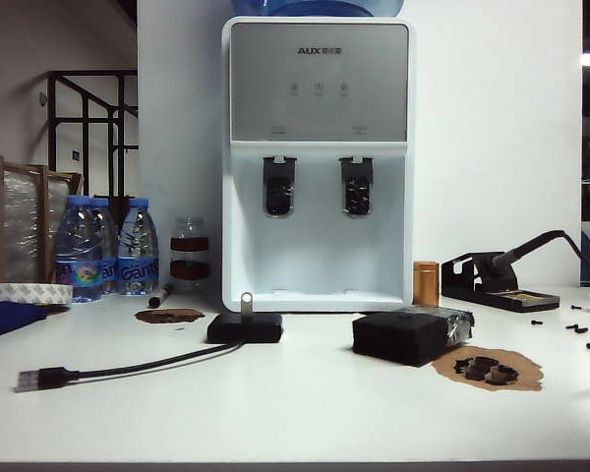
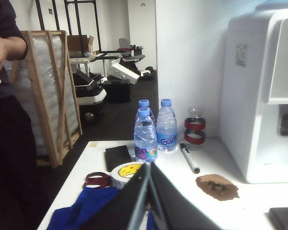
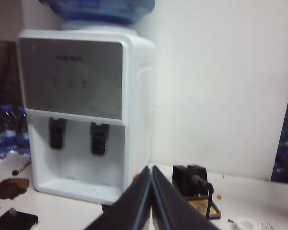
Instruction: Take the USB flash drive out of the black sponge and insert it into the slot on top of the black USB adpator box.
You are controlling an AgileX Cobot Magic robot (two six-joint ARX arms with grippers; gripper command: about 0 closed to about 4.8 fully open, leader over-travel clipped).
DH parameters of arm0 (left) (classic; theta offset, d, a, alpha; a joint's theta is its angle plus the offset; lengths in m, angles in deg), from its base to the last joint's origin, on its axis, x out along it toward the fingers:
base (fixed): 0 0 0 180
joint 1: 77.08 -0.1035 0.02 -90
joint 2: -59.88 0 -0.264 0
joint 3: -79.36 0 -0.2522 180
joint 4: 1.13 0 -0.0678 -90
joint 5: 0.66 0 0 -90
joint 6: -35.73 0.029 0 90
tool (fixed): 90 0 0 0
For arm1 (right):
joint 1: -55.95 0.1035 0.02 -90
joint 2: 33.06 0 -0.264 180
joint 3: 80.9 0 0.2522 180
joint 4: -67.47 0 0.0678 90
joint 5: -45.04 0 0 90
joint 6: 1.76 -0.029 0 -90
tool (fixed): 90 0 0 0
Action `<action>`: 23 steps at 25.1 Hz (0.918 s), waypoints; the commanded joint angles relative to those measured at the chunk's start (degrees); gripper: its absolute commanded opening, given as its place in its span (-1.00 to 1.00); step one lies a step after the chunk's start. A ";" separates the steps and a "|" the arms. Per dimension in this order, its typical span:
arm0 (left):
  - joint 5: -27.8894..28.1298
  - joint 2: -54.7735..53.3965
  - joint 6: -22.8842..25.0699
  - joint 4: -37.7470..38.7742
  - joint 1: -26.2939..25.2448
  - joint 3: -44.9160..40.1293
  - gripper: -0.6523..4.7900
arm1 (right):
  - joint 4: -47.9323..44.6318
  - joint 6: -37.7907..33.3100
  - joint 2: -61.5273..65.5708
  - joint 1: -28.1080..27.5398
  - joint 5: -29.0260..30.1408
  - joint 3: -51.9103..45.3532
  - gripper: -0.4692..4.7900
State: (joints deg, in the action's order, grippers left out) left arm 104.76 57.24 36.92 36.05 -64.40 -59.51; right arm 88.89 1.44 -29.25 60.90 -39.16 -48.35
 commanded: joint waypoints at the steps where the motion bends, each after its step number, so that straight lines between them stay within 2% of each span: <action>1: -0.17 -0.11 6.03 -6.51 0.00 -5.11 -0.78 | 2.34 -1.97 -3.41 -0.11 1.05 -1.40 -0.83; 3: -0.15 1.42 9.20 -15.13 -0.04 -10.58 -0.78 | 2.16 -1.97 -3.08 -0.04 3.39 -2.54 -0.83; 6: -0.22 2.58 10.78 -25.07 -0.09 -15.65 -0.78 | 1.77 -4.04 -3.67 -0.04 1.36 -3.30 -0.83; 7: -0.20 2.58 11.06 -31.21 -0.13 -18.69 -0.78 | 0.07 -6.91 -3.67 -0.07 0.61 -4.55 -0.83; 9: -0.17 2.58 11.76 -36.11 -0.94 -21.88 -0.78 | -5.05 -8.31 -3.67 -0.07 0.70 -7.72 -0.83; 11: -0.20 2.58 11.91 -37.48 -3.56 -24.28 -0.78 | -10.29 -10.16 -3.67 -0.04 0.68 -10.75 -0.83; 13: -1.14 2.58 11.87 -37.55 -7.28 -27.23 -0.78 | -11.45 -10.29 -3.67 -0.07 0.48 -12.63 -0.83; 14: -3.80 2.60 11.85 -33.62 -9.46 -27.12 -0.78 | -12.87 -10.75 -3.67 -0.07 0.11 -13.55 -0.83; 16: -5.97 2.60 11.78 -30.45 -11.37 -27.12 -0.78 | -14.19 -10.71 -3.67 -0.07 -0.09 -14.38 -0.83; 17: -8.07 2.60 10.38 -28.24 -12.87 -27.10 -0.78 | -14.43 -10.78 -3.67 -0.07 -1.92 -15.04 -0.83; 20: -12.92 2.60 9.84 -22.08 -14.21 -27.10 -0.78 | -15.04 -10.99 -3.67 -0.07 -3.45 -16.59 -0.83; 21: -14.67 2.60 9.84 -16.90 -14.32 -27.10 -0.78 | -15.93 -11.02 -3.67 -0.04 -3.48 -17.55 -0.83; 23: -15.41 2.60 9.88 -14.03 -14.27 -27.10 -0.78 | -17.35 -11.10 -3.67 -0.07 -3.50 -19.02 -0.83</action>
State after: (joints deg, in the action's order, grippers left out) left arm 90.05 59.76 47.10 21.61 -78.58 -86.52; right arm 73.70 -9.29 -32.92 60.82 -42.22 -67.17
